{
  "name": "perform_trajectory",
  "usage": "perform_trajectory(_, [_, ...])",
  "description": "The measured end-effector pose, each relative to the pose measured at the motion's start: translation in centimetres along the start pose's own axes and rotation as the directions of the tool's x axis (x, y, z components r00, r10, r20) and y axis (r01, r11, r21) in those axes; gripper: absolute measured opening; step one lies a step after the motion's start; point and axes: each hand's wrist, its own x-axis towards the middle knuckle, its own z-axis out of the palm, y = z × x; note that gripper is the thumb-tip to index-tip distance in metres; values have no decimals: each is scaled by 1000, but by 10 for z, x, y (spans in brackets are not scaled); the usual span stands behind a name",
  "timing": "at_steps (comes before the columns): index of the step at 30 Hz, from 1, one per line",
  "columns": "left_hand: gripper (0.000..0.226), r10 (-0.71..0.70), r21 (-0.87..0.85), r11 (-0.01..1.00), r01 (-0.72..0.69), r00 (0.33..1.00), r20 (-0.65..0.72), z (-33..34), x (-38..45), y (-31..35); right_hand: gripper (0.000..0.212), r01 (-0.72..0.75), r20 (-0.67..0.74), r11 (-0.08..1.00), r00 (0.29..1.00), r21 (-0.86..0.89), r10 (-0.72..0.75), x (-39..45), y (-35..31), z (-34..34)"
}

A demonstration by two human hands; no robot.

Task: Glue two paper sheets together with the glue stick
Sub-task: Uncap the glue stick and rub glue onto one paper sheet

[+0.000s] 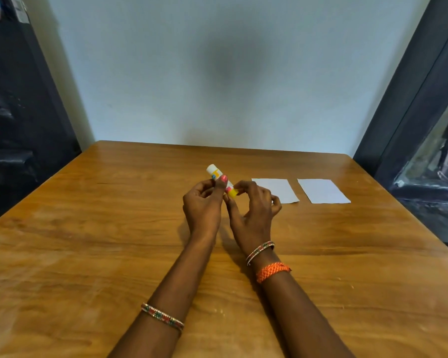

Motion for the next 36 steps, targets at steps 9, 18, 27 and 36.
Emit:
perform_trajectory(9, [17,-29,-40,999,33,995,96,2,-1,4,25,-153,92,968,986,201,137,3,-7,-10])
perform_trajectory(18, [30,50,43,998,-55,993,111,1,-1,9,9,-651,498,477,759,591,419,10,-10,-16])
perform_trajectory(27, [22,111,76,990,-118,990,85,0,-3,13,14,-558,410,539,830,631,379,9,-9,-13])
perform_trajectory(36, [32,116,87,988,-130,983,145,3,-4,10,47,-612,478,585,788,533,389,11,-9,-17])
